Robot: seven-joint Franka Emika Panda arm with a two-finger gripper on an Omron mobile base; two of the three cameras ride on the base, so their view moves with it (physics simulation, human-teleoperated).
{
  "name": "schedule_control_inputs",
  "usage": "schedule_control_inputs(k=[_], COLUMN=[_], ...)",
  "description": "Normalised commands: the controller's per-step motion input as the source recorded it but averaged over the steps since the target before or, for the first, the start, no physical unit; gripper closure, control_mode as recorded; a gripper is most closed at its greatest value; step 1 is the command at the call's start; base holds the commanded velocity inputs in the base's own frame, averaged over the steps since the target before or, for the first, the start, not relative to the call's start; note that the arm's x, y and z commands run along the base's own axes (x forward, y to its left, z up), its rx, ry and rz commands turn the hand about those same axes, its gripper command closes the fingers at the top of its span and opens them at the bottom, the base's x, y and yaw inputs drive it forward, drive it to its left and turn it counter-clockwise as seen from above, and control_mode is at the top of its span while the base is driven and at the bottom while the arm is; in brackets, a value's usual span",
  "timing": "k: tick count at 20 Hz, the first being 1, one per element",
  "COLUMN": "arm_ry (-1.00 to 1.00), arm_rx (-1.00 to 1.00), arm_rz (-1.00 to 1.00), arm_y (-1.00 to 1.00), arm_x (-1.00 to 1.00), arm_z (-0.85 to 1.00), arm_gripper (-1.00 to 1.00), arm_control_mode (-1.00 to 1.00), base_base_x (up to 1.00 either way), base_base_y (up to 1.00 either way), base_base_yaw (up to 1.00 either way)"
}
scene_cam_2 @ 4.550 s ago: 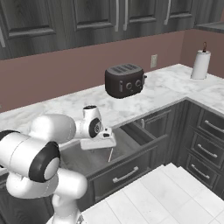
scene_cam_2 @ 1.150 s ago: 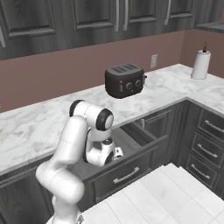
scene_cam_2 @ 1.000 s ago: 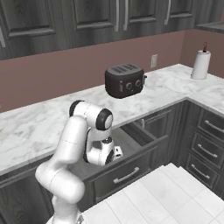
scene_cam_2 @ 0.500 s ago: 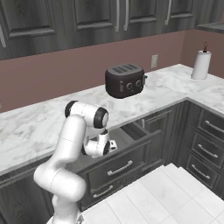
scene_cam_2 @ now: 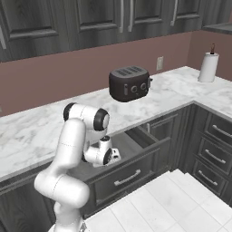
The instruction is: Take a straw from the drawer in front and place it inside the glass cup on the dining counter.
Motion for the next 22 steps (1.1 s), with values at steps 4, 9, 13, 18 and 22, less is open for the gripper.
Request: schedule_control_inputs(k=[4, 9, 13, 18, 22], arm_ry=[0.00, 0.00, 0.00, 0.06, 0.21], arm_rx=[0.00, 0.01, 0.04, 0.07, 0.13], arm_rz=[0.00, 0.00, -0.02, -0.08, -0.20], arm_y=[-0.23, -0.30, -0.16, -0.14, -0.43], arm_x=[-0.26, -0.29, -0.48, -0.64, -0.84], arm_z=[0.18, 0.67, 1.00, 1.00, 1.00], arm_gripper=[1.00, 1.00, 1.00, 1.00, 1.00], arm_control_mode=[-1.00, -1.00, -1.00, -1.00, -1.00], base_base_x=[0.00, 0.00, 0.00, 0.00, 0.00], base_base_y=[0.00, 0.00, 0.00, 0.00, 0.00], base_base_yaw=[0.00, 0.00, 0.00, 0.00, 0.00])
